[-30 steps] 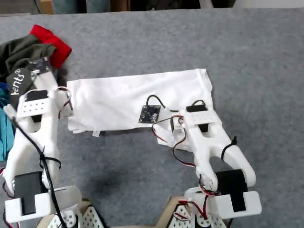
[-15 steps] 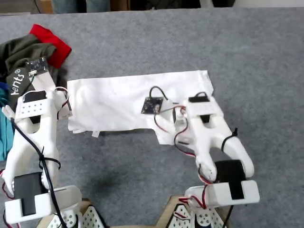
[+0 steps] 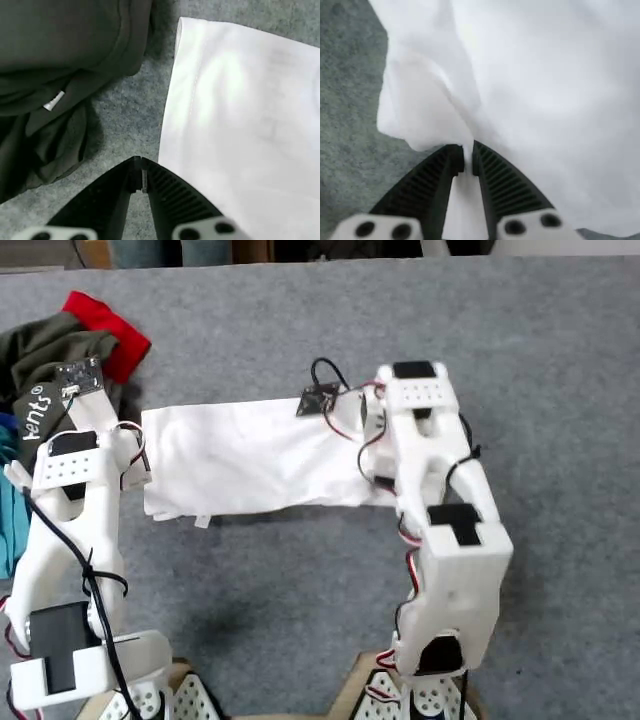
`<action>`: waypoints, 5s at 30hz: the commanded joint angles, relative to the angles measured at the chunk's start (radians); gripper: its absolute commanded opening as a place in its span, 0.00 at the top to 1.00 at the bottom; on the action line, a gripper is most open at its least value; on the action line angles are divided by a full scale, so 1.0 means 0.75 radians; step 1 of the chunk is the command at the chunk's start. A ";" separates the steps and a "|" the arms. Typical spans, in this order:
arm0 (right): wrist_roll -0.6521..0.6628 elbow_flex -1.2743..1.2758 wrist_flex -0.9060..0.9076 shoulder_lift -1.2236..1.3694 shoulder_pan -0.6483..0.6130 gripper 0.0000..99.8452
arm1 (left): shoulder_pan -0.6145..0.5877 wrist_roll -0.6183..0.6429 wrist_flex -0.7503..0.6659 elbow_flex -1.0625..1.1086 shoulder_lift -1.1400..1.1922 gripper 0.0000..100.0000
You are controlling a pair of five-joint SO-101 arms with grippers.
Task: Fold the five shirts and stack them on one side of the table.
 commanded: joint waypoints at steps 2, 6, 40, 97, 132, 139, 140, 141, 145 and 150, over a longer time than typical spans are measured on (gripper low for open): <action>0.063 -0.279 0.053 0.097 -0.008 0.99 | 0.009 -0.016 -0.018 -0.015 -0.045 0.97; 0.063 -0.388 0.059 0.173 -0.031 0.98 | 0.058 -0.016 -0.018 -0.007 -0.049 0.97; -0.323 -0.058 0.115 -0.150 -0.098 0.99 | 0.118 -0.014 0.025 0.030 -0.059 0.97; -0.902 -1.165 0.387 0.296 0.010 0.99 | -0.111 -0.012 0.039 -0.034 -0.055 0.87; -0.923 -1.333 0.096 0.105 0.342 0.99 | 0.040 0.264 0.704 -1.368 1.277 0.97; -0.972 -1.785 0.182 0.111 0.536 0.99 | 0.111 0.155 0.853 -1.681 1.258 0.97; -0.970 -1.836 0.203 0.114 0.583 0.99 | 0.134 0.155 0.894 -1.742 1.256 0.97; -0.968 -1.873 0.213 0.114 0.634 0.99 | 0.161 0.155 0.929 -1.803 1.252 0.97; -0.968 -1.971 0.209 0.114 0.824 0.99 | 0.283 0.164 1.037 -1.996 1.250 0.97; -0.968 -1.990 0.178 0.107 0.964 0.99 | 0.502 0.182 1.099 -2.206 1.240 0.97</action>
